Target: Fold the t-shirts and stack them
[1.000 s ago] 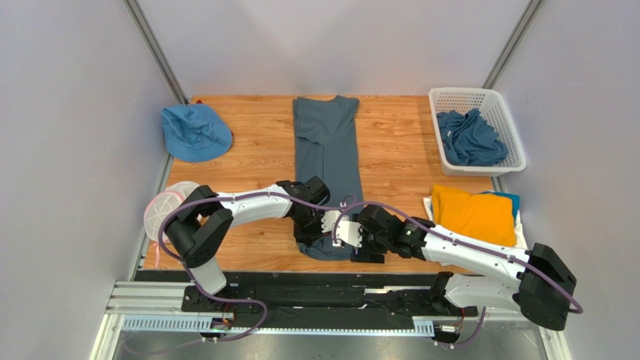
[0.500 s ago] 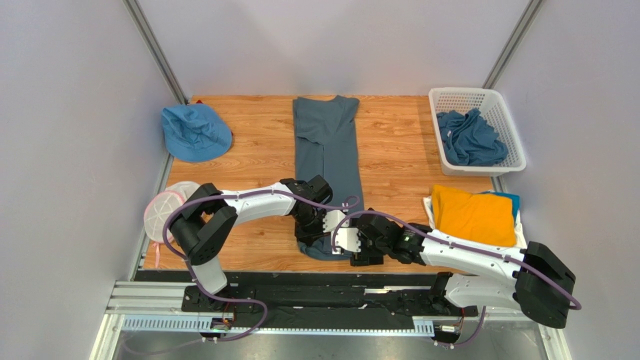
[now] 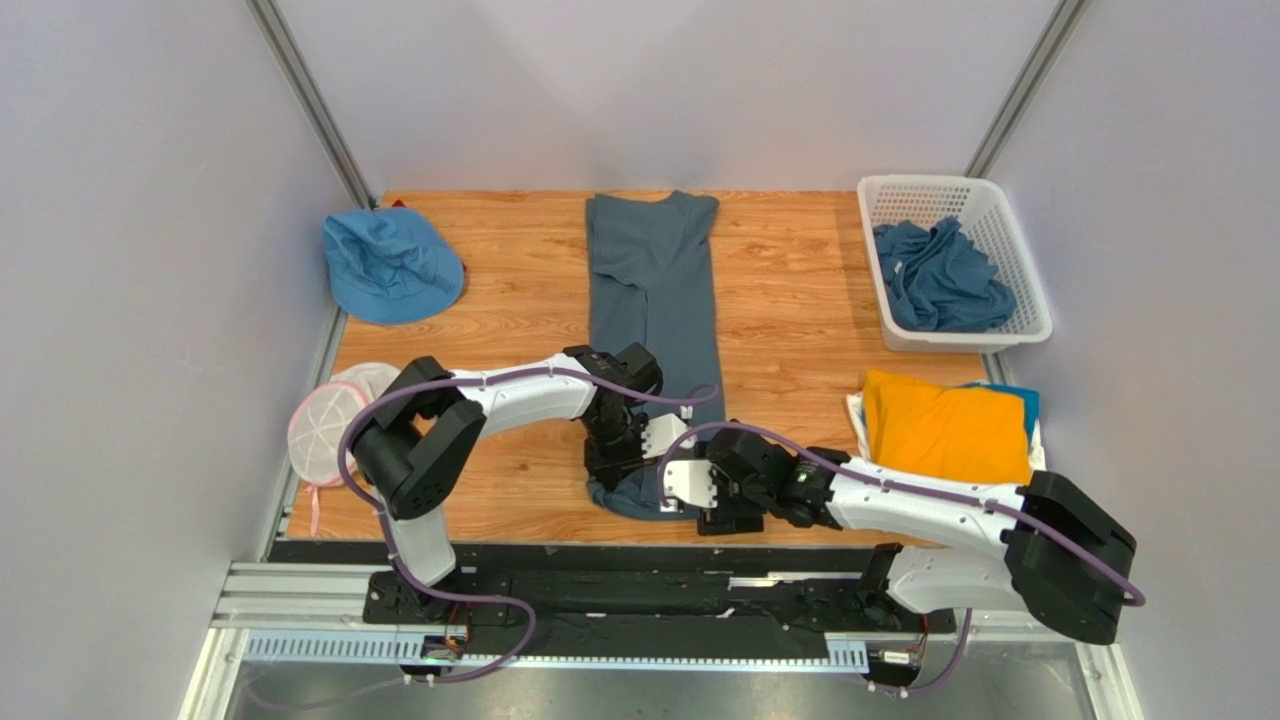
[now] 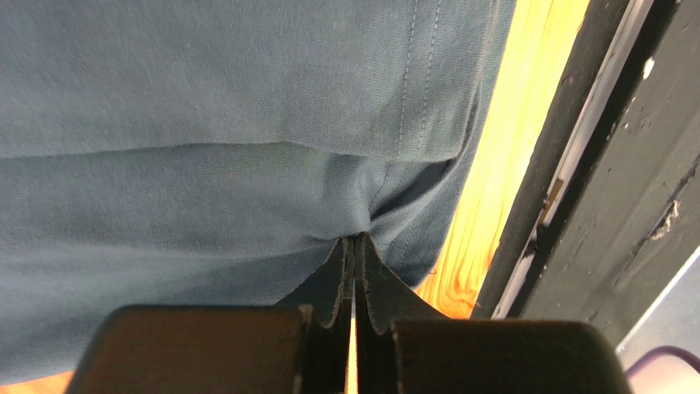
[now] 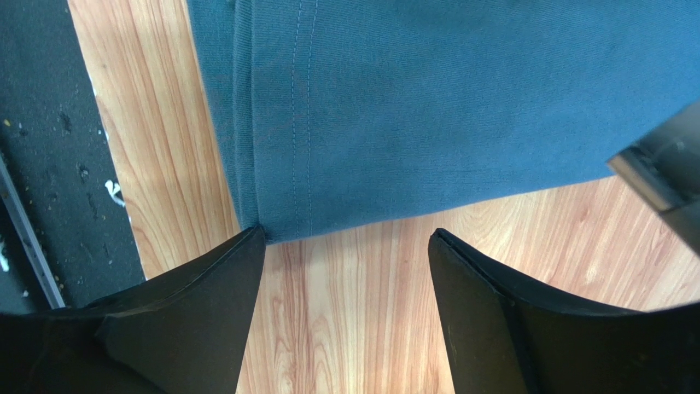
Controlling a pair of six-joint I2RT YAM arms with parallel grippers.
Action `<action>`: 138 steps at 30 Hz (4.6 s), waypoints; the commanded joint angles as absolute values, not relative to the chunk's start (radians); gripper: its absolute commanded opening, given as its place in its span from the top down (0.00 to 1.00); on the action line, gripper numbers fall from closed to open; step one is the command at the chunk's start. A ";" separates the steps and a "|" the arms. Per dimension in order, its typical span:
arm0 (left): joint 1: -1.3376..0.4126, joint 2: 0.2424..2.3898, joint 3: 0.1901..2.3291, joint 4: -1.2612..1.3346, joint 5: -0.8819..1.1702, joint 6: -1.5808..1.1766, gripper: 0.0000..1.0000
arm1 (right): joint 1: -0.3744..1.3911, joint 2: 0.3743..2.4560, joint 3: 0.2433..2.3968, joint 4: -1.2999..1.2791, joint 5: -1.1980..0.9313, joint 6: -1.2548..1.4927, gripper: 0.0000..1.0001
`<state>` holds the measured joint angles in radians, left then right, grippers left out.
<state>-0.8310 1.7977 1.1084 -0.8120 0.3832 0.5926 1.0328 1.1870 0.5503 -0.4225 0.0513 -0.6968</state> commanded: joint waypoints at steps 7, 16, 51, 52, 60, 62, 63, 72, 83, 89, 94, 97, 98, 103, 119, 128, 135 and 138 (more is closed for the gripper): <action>-0.831 1.873 1.055 -0.798 0.264 0.676 1.00 | 1.069 1.206 0.551 -0.403 -0.026 -0.703 0.26; -0.831 1.891 1.074 -0.795 0.258 0.672 1.00 | 1.081 1.221 0.552 -0.411 -0.048 -0.692 0.28; -0.831 1.490 1.062 -0.844 0.265 0.592 1.00 | 1.081 1.108 0.773 -0.637 0.064 -0.558 1.00; -0.831 1.474 1.058 -0.847 0.268 0.589 1.00 | 1.081 1.103 0.773 -0.640 0.063 -0.542 1.00; -0.831 1.359 1.012 -0.839 0.241 0.575 1.00 | 1.077 1.092 0.784 -0.626 0.129 -0.534 1.00; -0.827 1.359 1.006 -0.815 0.226 0.587 1.00 | 1.071 1.109 0.788 -0.606 0.141 -0.549 1.00; -0.822 1.362 1.006 -0.805 0.215 0.591 1.00 | 1.057 1.117 0.801 -0.601 0.140 -0.554 1.00; -0.730 1.437 1.086 -0.741 0.218 0.641 1.00 | 0.933 1.218 0.905 -0.563 0.114 -0.646 1.00; -0.595 1.658 1.325 -0.741 0.245 0.721 1.00 | 0.709 1.465 1.141 -0.545 0.037 -0.767 1.00; -0.546 1.799 1.453 -0.742 0.250 0.749 1.00 | 0.637 1.621 1.310 -0.545 0.015 -0.811 1.00; -0.514 1.923 1.561 -0.758 0.259 0.762 1.00 | 0.600 1.770 1.432 -0.548 -0.041 -0.824 1.00; -0.508 1.977 1.601 -0.753 0.261 0.769 1.00 | 0.584 1.839 1.482 -0.545 -0.054 -0.824 1.00; -0.506 1.989 1.609 -0.753 0.264 0.767 1.00 | 0.580 1.853 1.491 -0.545 -0.057 -0.824 1.00; -0.505 2.048 1.658 -0.747 0.270 0.764 1.00 | 0.574 1.920 1.526 -0.538 -0.058 -0.833 1.00; -0.503 2.100 1.707 -0.718 0.250 0.746 1.00 | 0.537 1.985 1.555 -0.511 -0.031 -0.842 1.00; -0.500 2.123 1.720 -0.678 0.192 0.753 1.00 | 0.503 2.009 1.571 -0.485 -0.002 -0.838 1.00; -0.479 2.105 1.706 -0.617 0.186 0.736 1.00 | 0.480 2.022 1.585 -0.457 0.029 -0.836 0.98; -0.476 2.097 1.703 -0.598 0.189 0.729 1.00 | 0.476 2.023 1.589 -0.446 0.034 -0.833 0.94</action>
